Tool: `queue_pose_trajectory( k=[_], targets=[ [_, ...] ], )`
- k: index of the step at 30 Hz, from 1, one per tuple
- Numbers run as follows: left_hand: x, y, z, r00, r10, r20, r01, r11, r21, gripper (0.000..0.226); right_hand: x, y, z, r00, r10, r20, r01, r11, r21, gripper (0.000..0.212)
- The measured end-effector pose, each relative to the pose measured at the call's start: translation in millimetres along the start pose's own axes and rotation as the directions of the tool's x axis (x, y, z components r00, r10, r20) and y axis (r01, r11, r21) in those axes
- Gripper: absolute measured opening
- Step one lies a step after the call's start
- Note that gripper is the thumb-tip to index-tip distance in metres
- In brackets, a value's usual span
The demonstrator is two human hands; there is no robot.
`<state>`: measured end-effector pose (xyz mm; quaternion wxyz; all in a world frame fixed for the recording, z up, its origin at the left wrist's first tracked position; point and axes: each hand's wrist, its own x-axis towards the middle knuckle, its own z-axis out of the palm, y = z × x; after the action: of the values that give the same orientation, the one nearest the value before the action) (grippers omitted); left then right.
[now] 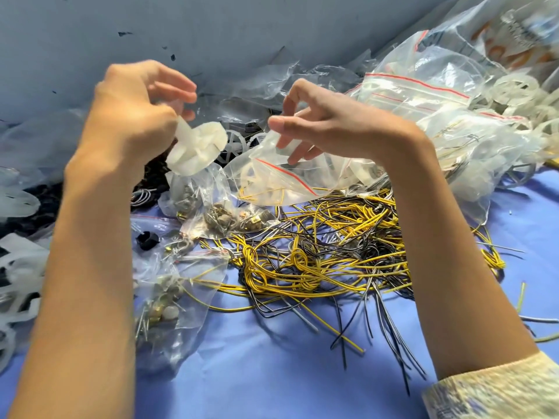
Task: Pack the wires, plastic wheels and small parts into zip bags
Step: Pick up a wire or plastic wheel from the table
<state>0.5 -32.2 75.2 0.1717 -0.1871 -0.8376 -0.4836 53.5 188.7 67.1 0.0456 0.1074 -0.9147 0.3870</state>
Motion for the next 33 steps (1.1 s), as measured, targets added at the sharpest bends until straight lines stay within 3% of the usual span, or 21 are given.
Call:
queue_pose_trajectory(
  k=[4, 8, 14, 18, 20, 24, 26, 30, 33],
  targets=[
    [-12.3, 26.6, 3.4, 0.989, 0.076, 0.128, -0.054, 0.983, -0.174, 0.032, -2.9, -6.2, 2.8, 0.999, -0.023, 0.03, 0.022, 0.999, 0.027, 0.029],
    [-20.2, 43.3, 13.6, 0.965, 0.155, 0.212, -0.082, 0.945, -0.317, 0.029, -4.8, -14.7, 4.8, 0.997, -0.025, 0.075, 0.019, 0.997, 0.071, 0.055],
    [-24.0, 45.2, 31.5, 0.938, 0.214, 0.272, -0.126, 0.943, -0.307, 0.031, -6.9, -10.2, 2.7, 0.993, -0.066, 0.1, 0.071, 0.997, -0.041, 0.049],
    [-24.2, 44.7, 42.1, 0.942, 0.202, 0.267, -0.134, 0.958, -0.253, 0.026, -5.7, -12.6, 5.2, 0.996, -0.071, 0.06, 0.077, 0.992, -0.099, 0.059],
    [-22.3, 42.1, 45.4, 0.948, 0.192, 0.255, -0.13, 0.961, -0.244, 0.019, -4.2, -11.3, 6.3, 0.996, -0.063, 0.07, 0.07, 0.993, -0.091, 0.057],
    [-16.4, 35.4, 51.9, 0.967, 0.146, 0.209, -0.077, 0.949, -0.305, 0.005, -0.1, -6.9, 7.4, 0.997, -0.047, 0.056, 0.049, 0.998, -0.029, 0.032],
    [-12.9, 30.4, 54.4, 0.978, 0.107, 0.178, -0.057, 0.962, -0.268, 0.01, 1.6, -6.4, 8.9, 0.999, -0.02, 0.041, 0.018, 0.999, 0.032, 0.024],
    [-10.4, 21.1, 54.3, 0.957, 0.066, 0.282, -0.064, 0.998, -0.018, 0.03, 4.2, -5.5, 8.5, 1.0, 0.005, 0.024, -0.005, 1.0, 0.015, 0.043],
    [-11.4, 20.9, 53.0, 0.937, 0.036, 0.348, -0.061, 0.996, 0.061, 0.033, 4.4, -4.9, 9.7, 0.999, 0.022, 0.029, -0.022, 1.0, -0.014, 0.052]
  ],
)
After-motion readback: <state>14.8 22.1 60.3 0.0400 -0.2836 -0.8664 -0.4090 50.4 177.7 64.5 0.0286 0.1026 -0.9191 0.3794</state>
